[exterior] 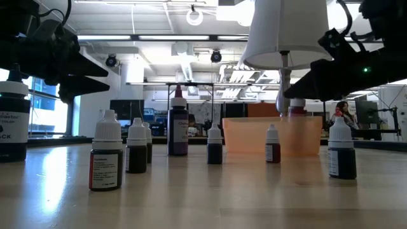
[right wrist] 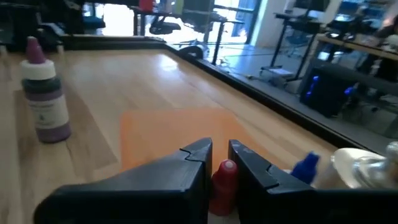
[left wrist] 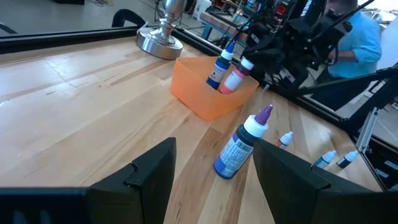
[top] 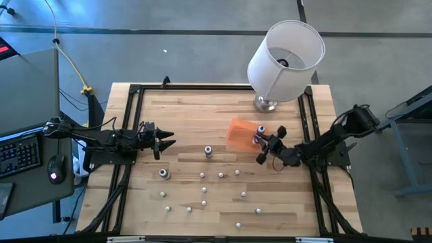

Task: Pick & Place food coloring
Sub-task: Put the large pink food coloring bottle into the orange container, then put the large purple food coloring bottle into the orange container

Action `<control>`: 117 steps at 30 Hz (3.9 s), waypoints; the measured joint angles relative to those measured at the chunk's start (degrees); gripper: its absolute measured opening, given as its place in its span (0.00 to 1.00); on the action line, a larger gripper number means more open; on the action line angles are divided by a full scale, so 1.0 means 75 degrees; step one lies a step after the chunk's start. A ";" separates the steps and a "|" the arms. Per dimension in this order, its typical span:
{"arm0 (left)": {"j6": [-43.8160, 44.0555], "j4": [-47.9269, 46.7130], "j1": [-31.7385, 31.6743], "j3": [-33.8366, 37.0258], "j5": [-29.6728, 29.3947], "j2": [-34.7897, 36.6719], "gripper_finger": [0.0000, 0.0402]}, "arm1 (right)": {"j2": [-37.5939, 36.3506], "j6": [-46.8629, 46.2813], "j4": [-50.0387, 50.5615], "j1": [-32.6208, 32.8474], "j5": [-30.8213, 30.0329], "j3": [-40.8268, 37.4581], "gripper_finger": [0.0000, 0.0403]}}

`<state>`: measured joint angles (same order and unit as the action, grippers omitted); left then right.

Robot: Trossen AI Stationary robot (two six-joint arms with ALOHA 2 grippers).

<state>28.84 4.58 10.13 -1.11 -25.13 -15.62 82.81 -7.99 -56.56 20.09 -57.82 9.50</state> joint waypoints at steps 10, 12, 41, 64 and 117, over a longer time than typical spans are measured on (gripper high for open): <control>0.0002 -0.0003 0.0000 -0.0001 -0.0002 -0.0001 0.53 | 0.0000 0.0061 0.0023 -0.0365 0.0586 0.0003 0.17; 0.0000 -0.0003 0.0000 0.0000 -0.0002 -0.0001 0.53 | 0.0000 0.0116 -0.0090 -0.0372 0.0588 0.0003 0.17; -0.0704 0.1077 -0.0003 0.0000 -0.0120 -0.0003 0.53 | -0.0534 0.3179 0.2484 0.0883 0.2064 0.3388 0.18; -0.2445 0.2902 -0.0003 -0.3073 0.1029 -0.6130 0.53 | -0.5978 0.0614 0.5461 0.1708 0.1155 0.1457 0.18; -0.1062 0.2215 -0.0003 -0.4494 0.0392 -0.8938 0.03 | -0.6286 0.1070 0.5019 0.1711 0.2655 0.1303 0.18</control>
<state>20.88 21.19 10.11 -34.81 -22.19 -82.65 35.66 0.03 -18.92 32.93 -37.91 19.27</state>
